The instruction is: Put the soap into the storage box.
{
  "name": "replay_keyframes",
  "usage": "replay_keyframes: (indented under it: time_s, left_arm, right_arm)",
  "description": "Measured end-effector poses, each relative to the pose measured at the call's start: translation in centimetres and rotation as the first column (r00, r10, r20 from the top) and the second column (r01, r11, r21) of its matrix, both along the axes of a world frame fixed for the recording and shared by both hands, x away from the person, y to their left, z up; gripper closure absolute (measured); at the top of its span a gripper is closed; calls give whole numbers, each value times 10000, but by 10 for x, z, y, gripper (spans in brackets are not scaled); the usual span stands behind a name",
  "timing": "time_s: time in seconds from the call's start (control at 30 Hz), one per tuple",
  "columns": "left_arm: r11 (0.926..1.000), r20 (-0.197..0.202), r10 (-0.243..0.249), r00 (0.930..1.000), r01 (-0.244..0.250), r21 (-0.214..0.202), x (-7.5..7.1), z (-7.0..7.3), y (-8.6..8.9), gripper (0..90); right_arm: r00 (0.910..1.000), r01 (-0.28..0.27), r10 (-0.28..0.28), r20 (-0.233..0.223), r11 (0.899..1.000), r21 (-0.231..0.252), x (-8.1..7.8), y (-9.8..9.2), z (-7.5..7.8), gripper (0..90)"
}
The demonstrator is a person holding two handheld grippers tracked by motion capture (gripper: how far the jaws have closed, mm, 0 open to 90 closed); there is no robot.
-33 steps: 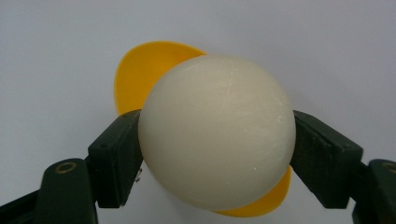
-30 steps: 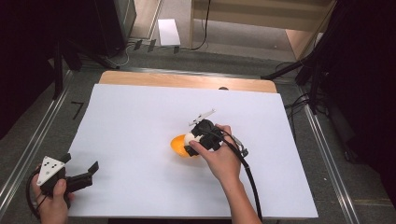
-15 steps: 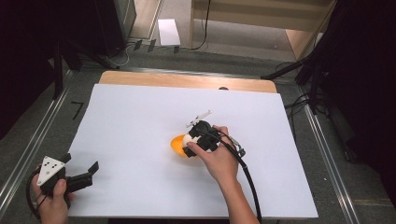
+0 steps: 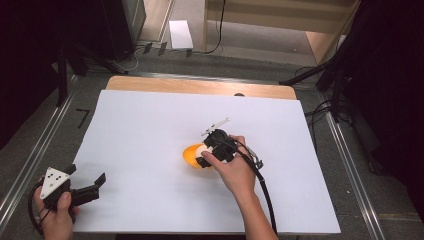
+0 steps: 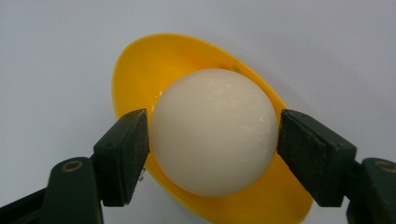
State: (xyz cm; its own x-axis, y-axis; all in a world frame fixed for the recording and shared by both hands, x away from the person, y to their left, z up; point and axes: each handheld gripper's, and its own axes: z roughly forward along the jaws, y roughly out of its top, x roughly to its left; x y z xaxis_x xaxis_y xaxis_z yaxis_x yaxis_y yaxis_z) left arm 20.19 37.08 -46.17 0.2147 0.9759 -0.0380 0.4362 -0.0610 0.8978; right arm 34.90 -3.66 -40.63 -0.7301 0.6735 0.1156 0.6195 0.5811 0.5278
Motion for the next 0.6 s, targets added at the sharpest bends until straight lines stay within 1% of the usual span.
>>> replay_keyframes:
  time_s: [0.1,0.13,0.2,0.23,0.6]
  left_arm:
    - [10000,16,9,10000,-9,-1,0,0,0,0]
    - [10000,3,11,10000,-11,15,0,0,0,0]
    - [10000,1,11,10000,-11,19,0,0,0,0]
    - [10000,1,8,10000,-8,13,0,0,0,0]
    - [10000,6,10,10000,-10,18,0,0,0,0]
  right_arm:
    - [10000,-44,44,-16,10000,-80,0,-1,0,248]
    - [10000,53,-53,-10,9999,-108,-1,-3,0,235]
    - [10000,27,-27,1,10000,-28,-1,-4,0,229]
    - [9999,121,-121,68,9999,14,-1,-7,1,217]
    - [9994,272,-271,220,9996,-35,-4,-18,9,160]
